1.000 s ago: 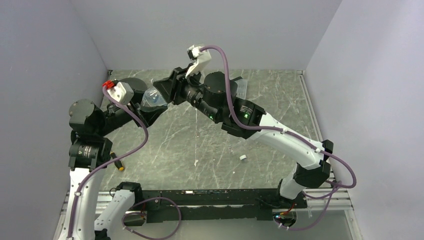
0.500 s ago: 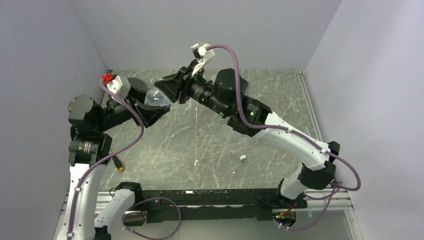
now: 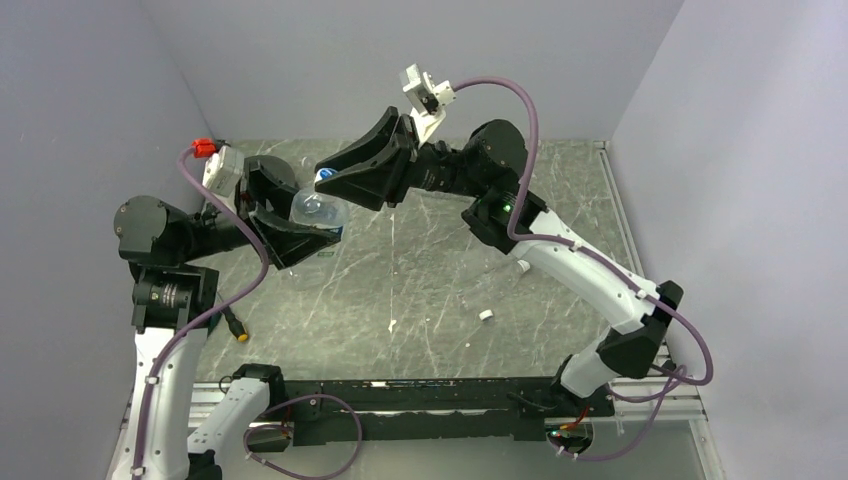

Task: Unscrew the bottle caps
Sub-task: Unscrew the bottle cap from the plastic bottle.

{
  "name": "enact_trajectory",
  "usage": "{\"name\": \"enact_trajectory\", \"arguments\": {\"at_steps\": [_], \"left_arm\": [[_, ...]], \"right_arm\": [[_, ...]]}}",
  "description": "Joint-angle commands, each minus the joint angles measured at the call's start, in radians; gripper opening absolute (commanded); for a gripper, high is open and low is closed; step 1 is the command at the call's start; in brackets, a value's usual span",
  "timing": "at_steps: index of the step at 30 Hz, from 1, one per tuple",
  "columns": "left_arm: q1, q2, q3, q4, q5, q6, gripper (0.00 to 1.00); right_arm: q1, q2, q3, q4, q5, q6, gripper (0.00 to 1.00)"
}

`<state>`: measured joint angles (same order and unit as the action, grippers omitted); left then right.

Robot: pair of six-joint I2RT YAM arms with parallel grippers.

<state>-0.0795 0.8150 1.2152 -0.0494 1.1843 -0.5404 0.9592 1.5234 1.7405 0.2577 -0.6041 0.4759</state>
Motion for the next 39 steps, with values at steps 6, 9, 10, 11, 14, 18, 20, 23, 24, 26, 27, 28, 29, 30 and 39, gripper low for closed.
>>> {"name": "enact_trajectory", "arguments": {"at_steps": [6,9,10,11,14,18,20,23,24,26,27,28,29,30,39], "left_arm": [[-0.009,-0.001,0.044,0.073,0.120,-0.064,0.00],[-0.010,-0.006,0.033,0.074,0.116,-0.046,0.00],[-0.010,-0.008,0.037,0.040,0.108,-0.020,0.00],[-0.009,-0.009,0.041,0.002,0.097,0.019,0.00],[-0.010,-0.016,0.058,-0.116,0.029,0.169,0.00],[-0.009,-0.031,0.053,-0.214,-0.133,0.352,0.00],[-0.009,-0.035,0.038,-0.242,-0.224,0.417,0.00],[-0.009,-0.046,0.007,-0.264,-0.298,0.524,0.00],[-0.009,-0.050,-0.004,-0.257,-0.333,0.545,0.00],[-0.009,-0.059,-0.024,-0.228,-0.356,0.574,0.00],[-0.010,-0.062,-0.027,-0.223,-0.361,0.575,0.00],[-0.010,-0.062,-0.027,-0.222,-0.361,0.578,0.00],[-0.010,-0.060,-0.029,-0.222,-0.360,0.577,0.00],[-0.010,-0.058,-0.028,-0.222,-0.361,0.574,0.00],[-0.010,-0.060,-0.054,-0.209,-0.365,0.560,0.00]], "right_arm": [[-0.014,0.100,0.131,0.183,-0.458,0.118,0.00],[-0.017,0.097,0.133,0.124,-0.426,0.068,0.00],[-0.017,0.091,0.131,0.090,-0.393,0.046,0.03],[-0.017,0.081,0.131,0.047,-0.354,0.015,0.20],[-0.016,0.020,0.104,-0.061,-0.129,-0.062,0.69],[0.009,-0.068,0.027,-0.107,0.167,-0.088,0.98],[0.053,-0.092,0.022,-0.153,0.322,-0.116,1.00],[0.120,-0.075,0.079,-0.304,0.633,-0.118,1.00],[0.135,-0.056,0.129,-0.369,0.733,-0.098,1.00],[0.146,-0.020,0.178,-0.449,0.851,-0.077,0.95],[0.153,-0.008,0.186,-0.464,0.884,-0.078,0.93],[0.157,0.000,0.190,-0.464,0.900,-0.082,0.90],[0.161,0.012,0.195,-0.463,0.911,-0.087,0.89],[0.164,0.021,0.203,-0.461,0.909,-0.091,0.88],[0.174,0.120,0.310,-0.450,0.869,-0.083,0.77]]}}
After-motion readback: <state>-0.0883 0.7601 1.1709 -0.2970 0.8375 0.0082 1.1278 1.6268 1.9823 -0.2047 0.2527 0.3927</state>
